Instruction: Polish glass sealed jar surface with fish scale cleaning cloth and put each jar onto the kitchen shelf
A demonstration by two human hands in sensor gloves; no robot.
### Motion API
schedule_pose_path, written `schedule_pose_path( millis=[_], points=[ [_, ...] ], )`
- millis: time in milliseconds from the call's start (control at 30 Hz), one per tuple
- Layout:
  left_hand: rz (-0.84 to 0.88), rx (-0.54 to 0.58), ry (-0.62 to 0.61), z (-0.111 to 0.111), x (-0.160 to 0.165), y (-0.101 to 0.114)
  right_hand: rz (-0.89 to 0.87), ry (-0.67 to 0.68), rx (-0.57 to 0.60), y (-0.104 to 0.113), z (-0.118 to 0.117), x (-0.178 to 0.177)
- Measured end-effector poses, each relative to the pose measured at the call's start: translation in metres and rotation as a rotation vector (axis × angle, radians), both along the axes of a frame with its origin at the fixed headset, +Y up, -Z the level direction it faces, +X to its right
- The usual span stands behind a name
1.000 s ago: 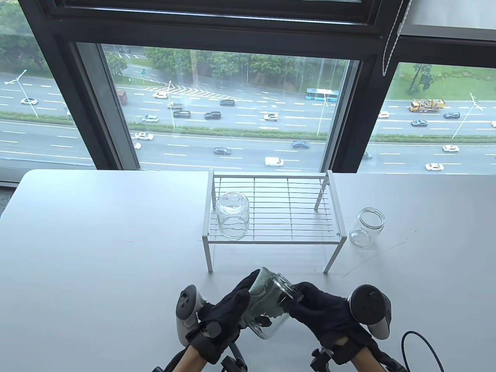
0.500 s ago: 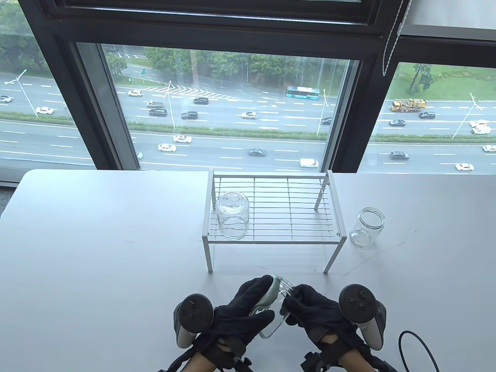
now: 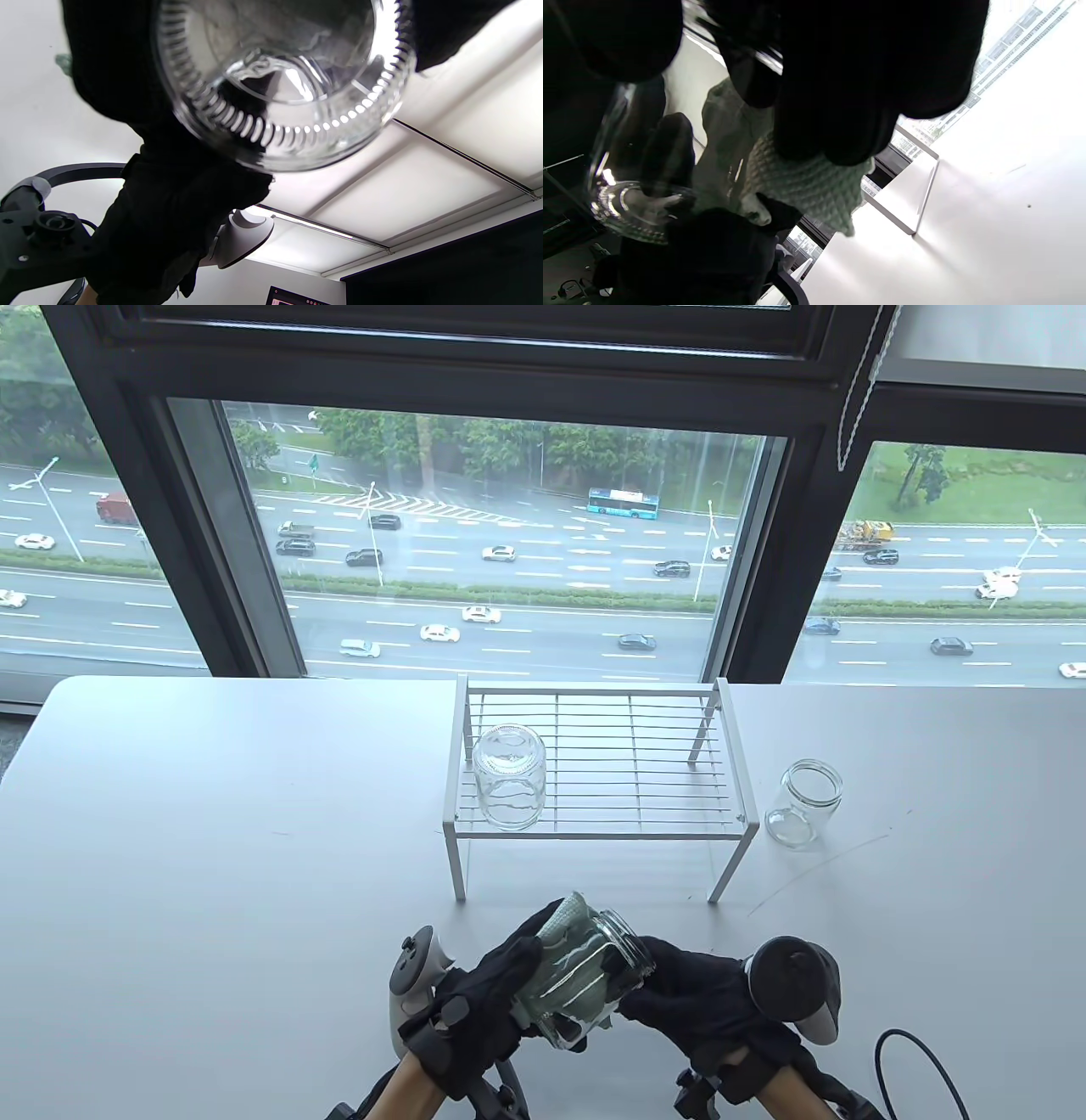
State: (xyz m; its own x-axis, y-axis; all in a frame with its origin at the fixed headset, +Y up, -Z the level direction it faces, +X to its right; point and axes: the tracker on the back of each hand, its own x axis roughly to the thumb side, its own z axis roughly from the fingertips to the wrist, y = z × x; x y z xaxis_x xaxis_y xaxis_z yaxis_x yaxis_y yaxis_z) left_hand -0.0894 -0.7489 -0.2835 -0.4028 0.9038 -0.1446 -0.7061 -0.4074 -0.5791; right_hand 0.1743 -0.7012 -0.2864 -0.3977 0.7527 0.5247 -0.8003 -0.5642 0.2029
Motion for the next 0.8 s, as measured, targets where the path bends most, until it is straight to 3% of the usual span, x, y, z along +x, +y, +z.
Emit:
schedule_pose_path(
  millis=[200,333,433,533,600,700,800],
  points=[
    [-0.209,0.178,0.090,-0.001,-0.007,0.014,0.019,-0.078,-0.002,0.000,0.001,-0.001],
    [-0.447,0.401,0.201,0.001,-0.007,0.026,0.032,-0.189,-0.187,-0.006,0.003,-0.002],
    [-0.494,0.450,0.242,0.002,-0.007,0.028,0.051,-0.241,-0.270,-0.004,0.006,-0.003],
    [-0.368,0.316,0.211,-0.002,-0.009,0.020,-0.012,-0.242,-0.315,-0.004,0.009,-0.004],
    [-0.217,0.210,0.211,-0.005,-0.011,0.012,-0.109,-0.123,-0.296,-0.004,0.005,-0.007],
    [0.094,-0.008,0.055,-0.002,-0.001,0.005,-0.229,0.094,-0.275,-0.003,-0.001,-0.012],
    [0.084,-0.008,-0.020,0.000,0.001,0.004,-0.151,0.076,-0.190,0.001,-0.001,-0.006]
  ],
)
